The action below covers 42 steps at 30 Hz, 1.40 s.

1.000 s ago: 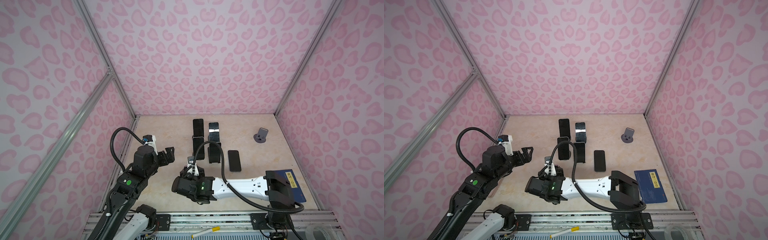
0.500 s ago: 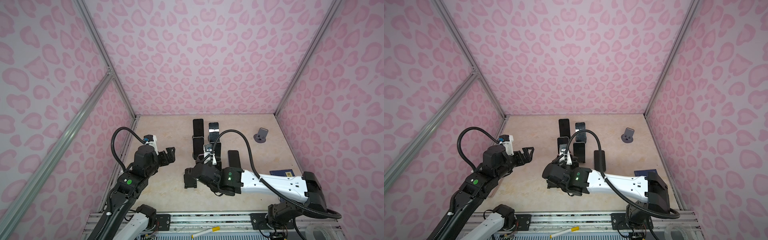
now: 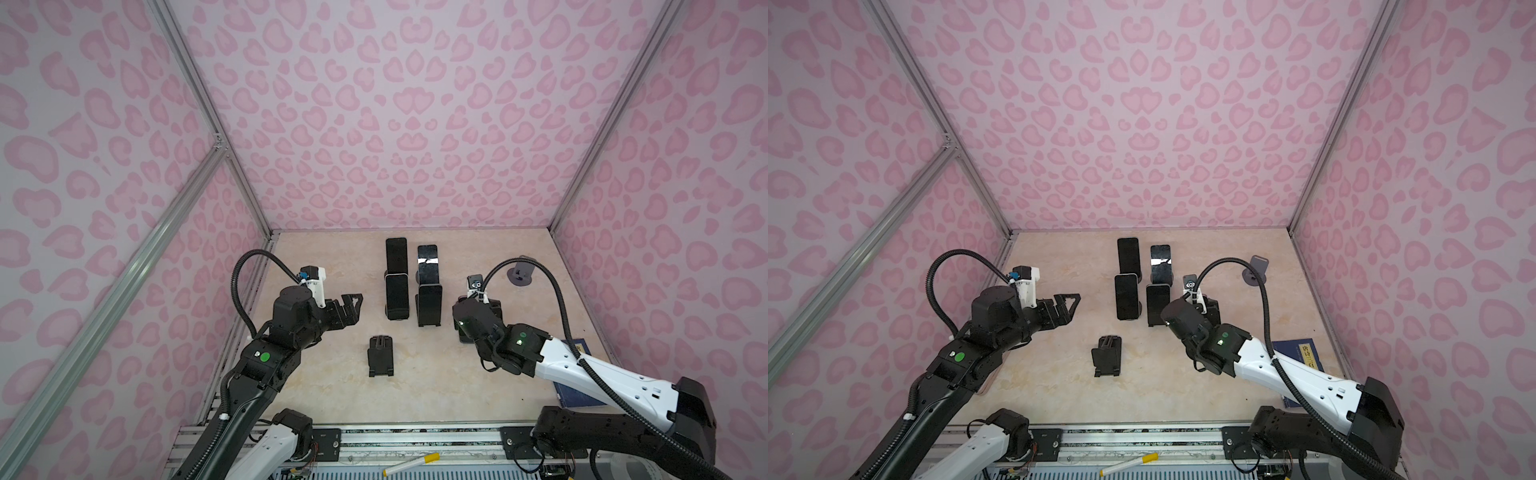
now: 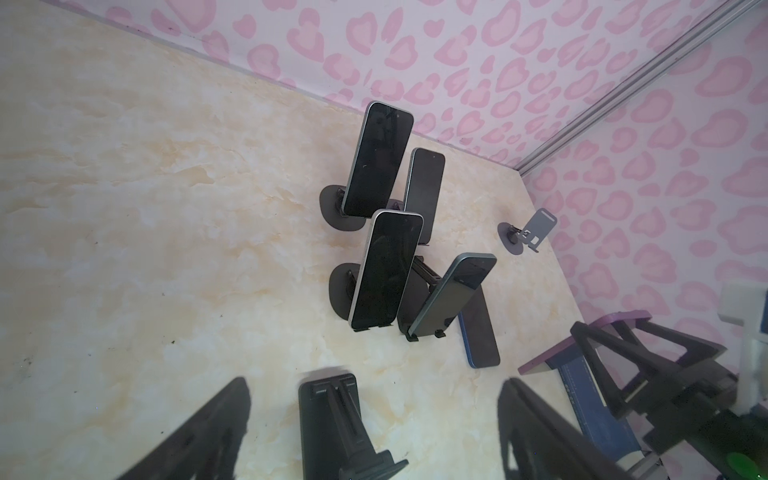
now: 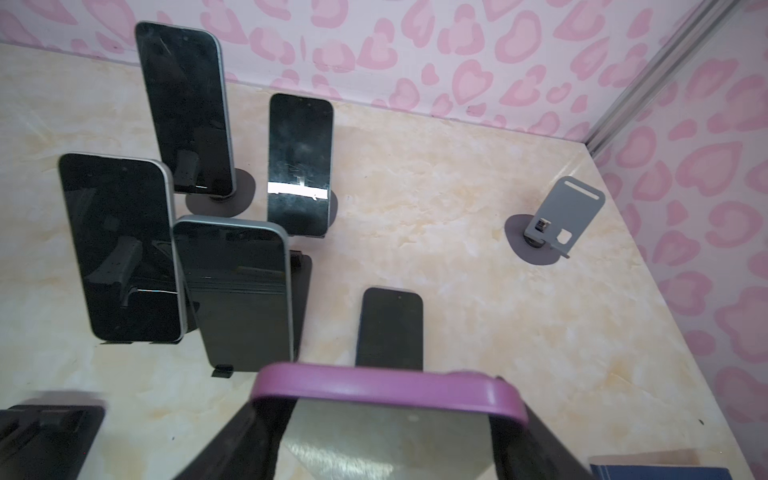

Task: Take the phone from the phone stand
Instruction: 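Carry the purple-cased phone farther from the robot while the left arm advances, then lower the purple-cased phone flat beside the blue-cased phone with the right gripper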

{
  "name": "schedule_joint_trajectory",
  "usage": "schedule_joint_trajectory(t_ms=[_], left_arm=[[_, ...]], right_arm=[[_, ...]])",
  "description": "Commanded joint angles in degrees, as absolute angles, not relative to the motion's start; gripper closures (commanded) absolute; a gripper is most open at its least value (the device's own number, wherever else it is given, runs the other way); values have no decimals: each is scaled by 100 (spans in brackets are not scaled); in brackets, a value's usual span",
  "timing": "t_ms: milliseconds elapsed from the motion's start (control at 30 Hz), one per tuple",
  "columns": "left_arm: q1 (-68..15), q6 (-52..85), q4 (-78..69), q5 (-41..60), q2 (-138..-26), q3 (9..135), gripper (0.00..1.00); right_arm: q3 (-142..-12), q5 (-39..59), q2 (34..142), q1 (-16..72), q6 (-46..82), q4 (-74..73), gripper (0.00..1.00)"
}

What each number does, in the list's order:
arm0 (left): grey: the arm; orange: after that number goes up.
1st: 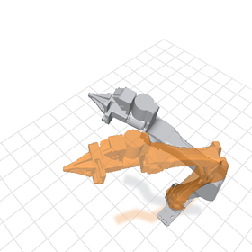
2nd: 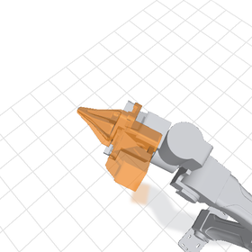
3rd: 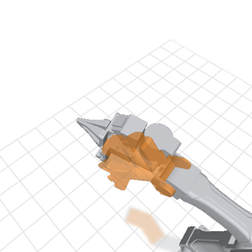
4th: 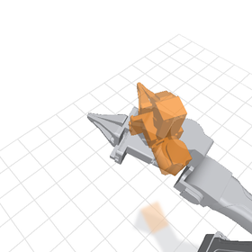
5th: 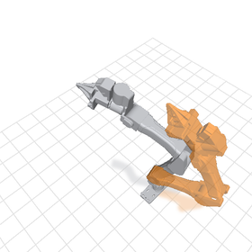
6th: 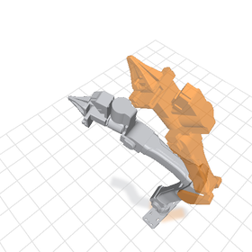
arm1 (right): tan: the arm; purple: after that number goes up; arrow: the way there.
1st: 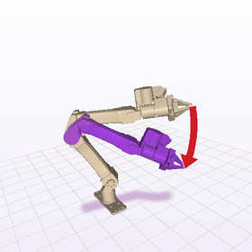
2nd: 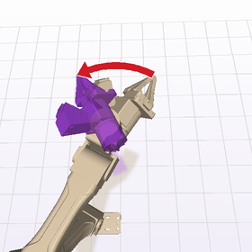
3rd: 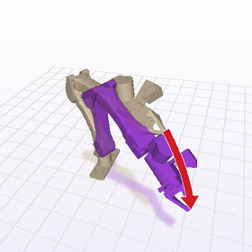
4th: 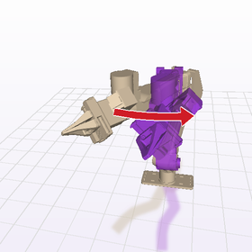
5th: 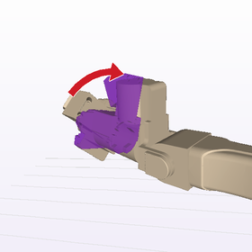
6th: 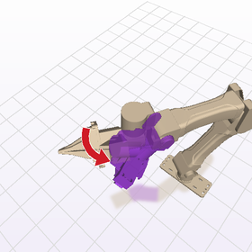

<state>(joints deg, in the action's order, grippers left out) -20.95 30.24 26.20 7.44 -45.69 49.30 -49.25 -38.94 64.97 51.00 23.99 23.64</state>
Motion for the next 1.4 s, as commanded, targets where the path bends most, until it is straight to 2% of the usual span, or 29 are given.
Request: schedule_joint_trajectory(t_ms=[0, 267, 433, 567, 733, 900, 1067, 1367], left_arm=[[-2092, 3282, 2175, 1001, -4693, 5059, 3], [-2532, 3378, 1777, 1217, -5396, 5793, 3], [-2957, 3343, 1596, 1143, -6084, 6314, 3], [-3089, 3432, 1539, 1354, -6682, 6791, 3], [-3094, 3448, 1616, 1519, -7172, 7165, 3], [-3094, 3305, 1571, 1487, -7198, 7124, 4], [-3077, 3261, 1500, 1525, -7125, 6902, 4], [-3017, 3432, 1307, 1746, -7092, 6684, 4]], right_arm=[[-4690, -3699, 6178, 4823, 1594, 1713, 30], [-4298, -2560, 5735, 3211, 1238, 1397, 30], [-4382, -1332, 5929, 1899, 1106, 1333, 30], [-4659, -920, 6407, 1349, 873, 1533, 30], [-4755, -277, 6963, 927, 948, 1628, 30], [-4807, 44, 7471, 695, 932, 1662, 30], [-5404, 559, 8175, 564, 717, 2493, 32], [-5625, 661, 8787, 559, 660, 2734, 32]])
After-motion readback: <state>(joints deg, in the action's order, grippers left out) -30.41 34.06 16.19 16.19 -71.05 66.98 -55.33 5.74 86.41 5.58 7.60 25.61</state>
